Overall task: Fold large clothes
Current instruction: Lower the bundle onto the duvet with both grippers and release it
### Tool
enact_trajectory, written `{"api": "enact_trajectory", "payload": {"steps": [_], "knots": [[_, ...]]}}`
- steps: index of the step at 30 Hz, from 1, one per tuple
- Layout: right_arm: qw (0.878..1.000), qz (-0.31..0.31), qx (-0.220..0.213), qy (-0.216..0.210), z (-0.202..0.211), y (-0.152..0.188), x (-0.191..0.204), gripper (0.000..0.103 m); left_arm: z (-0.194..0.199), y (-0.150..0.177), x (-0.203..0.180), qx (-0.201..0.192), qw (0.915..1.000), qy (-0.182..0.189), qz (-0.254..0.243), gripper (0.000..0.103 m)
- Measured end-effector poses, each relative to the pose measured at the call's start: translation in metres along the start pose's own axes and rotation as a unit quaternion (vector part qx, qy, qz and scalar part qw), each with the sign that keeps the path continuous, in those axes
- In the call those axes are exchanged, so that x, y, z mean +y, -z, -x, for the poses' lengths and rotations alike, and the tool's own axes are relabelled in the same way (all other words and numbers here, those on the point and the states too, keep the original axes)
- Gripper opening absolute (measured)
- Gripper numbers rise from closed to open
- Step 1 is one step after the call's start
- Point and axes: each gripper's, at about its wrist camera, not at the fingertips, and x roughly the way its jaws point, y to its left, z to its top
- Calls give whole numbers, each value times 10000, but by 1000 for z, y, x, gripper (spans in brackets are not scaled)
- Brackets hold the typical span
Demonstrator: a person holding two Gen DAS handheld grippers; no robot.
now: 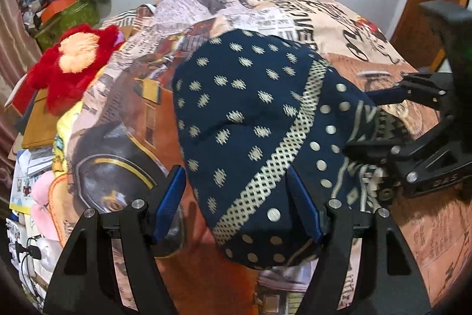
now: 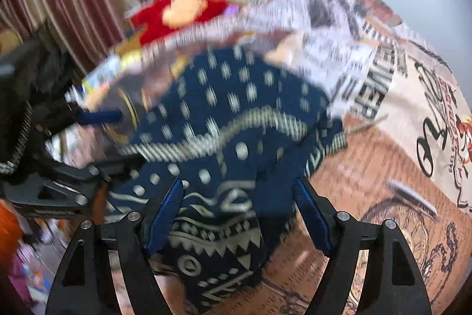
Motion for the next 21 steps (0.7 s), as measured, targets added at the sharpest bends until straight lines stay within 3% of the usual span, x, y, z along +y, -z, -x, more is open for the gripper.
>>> {"api": "enact_trajectory", "payload": {"steps": [4,12,18,21], "knots": [[9996,-84,211,-192,-1,16,-13,79,0,8,-10,1,10000,-8,-89,71],[9999,14,84,-103,26,29,-21,83,14,13,-15,-120,9996,-217,-103,70],[9989,223,-399,47,54,7,-15,83,31,-6,-2,-398,9981,-477,-20,70],[9978,148,-642,82,56,-9,-16,84,28,-27,15,-497,9968,-574,264,70]]}}
